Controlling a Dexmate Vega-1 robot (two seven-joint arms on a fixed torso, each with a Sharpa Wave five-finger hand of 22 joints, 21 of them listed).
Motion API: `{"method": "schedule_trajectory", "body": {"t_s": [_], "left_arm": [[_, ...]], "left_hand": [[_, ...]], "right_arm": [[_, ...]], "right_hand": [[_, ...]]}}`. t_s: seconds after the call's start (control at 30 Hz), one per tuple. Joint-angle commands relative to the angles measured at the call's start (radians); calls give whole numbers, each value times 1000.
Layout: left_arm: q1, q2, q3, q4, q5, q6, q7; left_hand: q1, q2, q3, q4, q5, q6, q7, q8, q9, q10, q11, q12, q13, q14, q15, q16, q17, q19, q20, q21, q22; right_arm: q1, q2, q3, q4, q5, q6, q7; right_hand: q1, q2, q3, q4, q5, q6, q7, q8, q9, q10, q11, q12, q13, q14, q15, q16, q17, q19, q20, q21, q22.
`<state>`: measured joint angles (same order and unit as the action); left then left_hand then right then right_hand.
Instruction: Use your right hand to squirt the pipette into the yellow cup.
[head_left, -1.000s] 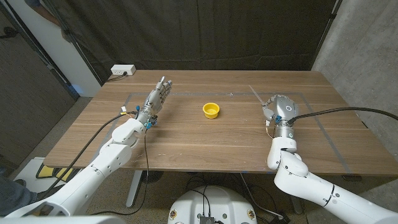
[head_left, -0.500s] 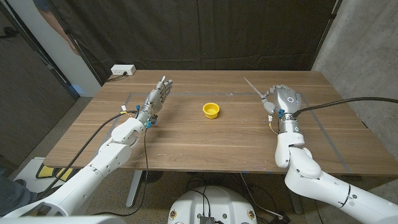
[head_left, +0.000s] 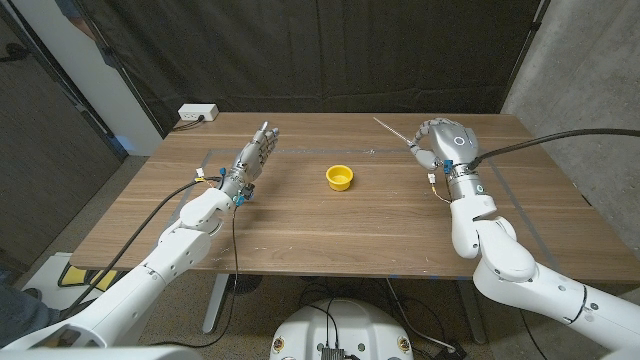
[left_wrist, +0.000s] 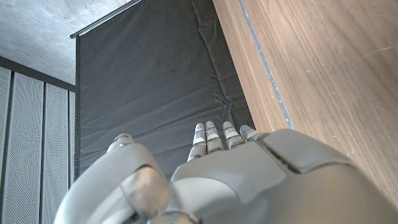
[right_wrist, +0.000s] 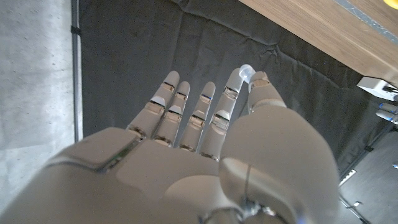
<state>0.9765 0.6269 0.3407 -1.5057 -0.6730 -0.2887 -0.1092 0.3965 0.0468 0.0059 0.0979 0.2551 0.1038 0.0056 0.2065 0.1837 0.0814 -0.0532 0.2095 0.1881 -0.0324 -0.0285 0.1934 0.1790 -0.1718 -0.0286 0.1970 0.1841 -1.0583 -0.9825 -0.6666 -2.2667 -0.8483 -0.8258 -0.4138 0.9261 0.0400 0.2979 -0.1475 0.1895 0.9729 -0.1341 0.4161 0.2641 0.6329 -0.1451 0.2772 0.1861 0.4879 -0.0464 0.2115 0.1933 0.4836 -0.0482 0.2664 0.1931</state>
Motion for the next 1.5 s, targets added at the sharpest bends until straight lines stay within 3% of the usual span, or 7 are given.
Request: {"method": "schedule_trajectory", "body": {"t_s": [0.03, 0.27, 0.7, 1.5], "left_arm": [[14, 12, -5, -21, 5, 4, 11], [25, 18, -10, -31, 2, 4, 18], [34, 24, -13, -44, 3, 5, 24], [55, 35, -14, -77, 5, 13, 39]], "left_hand": [[9, 2, -6, 2, -4, 3, 2, -2, 6, 4, 0, 0, 4, 1, 5, -4, 3, -6, -17, 6, 2], [11, 4, -6, 1, -5, 3, 2, -2, 6, 3, 1, -1, 4, 0, 5, -4, 3, -8, -16, 6, 1], [14, 6, -7, 0, -6, 2, 2, -3, 6, 3, 2, -2, 4, 0, 6, -5, 3, -11, -14, 5, 1], [21, 9, -9, -3, -10, 1, 6, -4, 6, 3, 8, -2, 4, -1, 9, -5, 3, -11, -24, 6, 1]], "right_arm": [[7, -33, 56, -9, -122, 129, 142], [14, -46, 88, -8, -186, 218, 230], [29, -7, 138, -2, -262, 332, 341], [67, -16, 190, -4, -286, 545, 519]], "right_hand": [[4, -1, -1, 6, -3, -3, -5, -2, 0, 6, -8, -3, 0, 10, -50, -1, 2, 11, -43, -1, 4], [7, -1, -1, 5, -2, -3, -7, -1, 0, 11, -6, -3, 0, 15, -55, -2, 1, 15, -45, 0, 4], [7, -3, -3, 5, -1, 4, -8, 1, -1, 15, -13, -6, 0, 21, -61, -4, 0, 20, -47, 0, 3], [9, -1, -3, 7, 0, 6, -9, 2, -2, 24, -12, -9, 0, 26, -67, -8, 0, 26, -54, 0, 3]]}}
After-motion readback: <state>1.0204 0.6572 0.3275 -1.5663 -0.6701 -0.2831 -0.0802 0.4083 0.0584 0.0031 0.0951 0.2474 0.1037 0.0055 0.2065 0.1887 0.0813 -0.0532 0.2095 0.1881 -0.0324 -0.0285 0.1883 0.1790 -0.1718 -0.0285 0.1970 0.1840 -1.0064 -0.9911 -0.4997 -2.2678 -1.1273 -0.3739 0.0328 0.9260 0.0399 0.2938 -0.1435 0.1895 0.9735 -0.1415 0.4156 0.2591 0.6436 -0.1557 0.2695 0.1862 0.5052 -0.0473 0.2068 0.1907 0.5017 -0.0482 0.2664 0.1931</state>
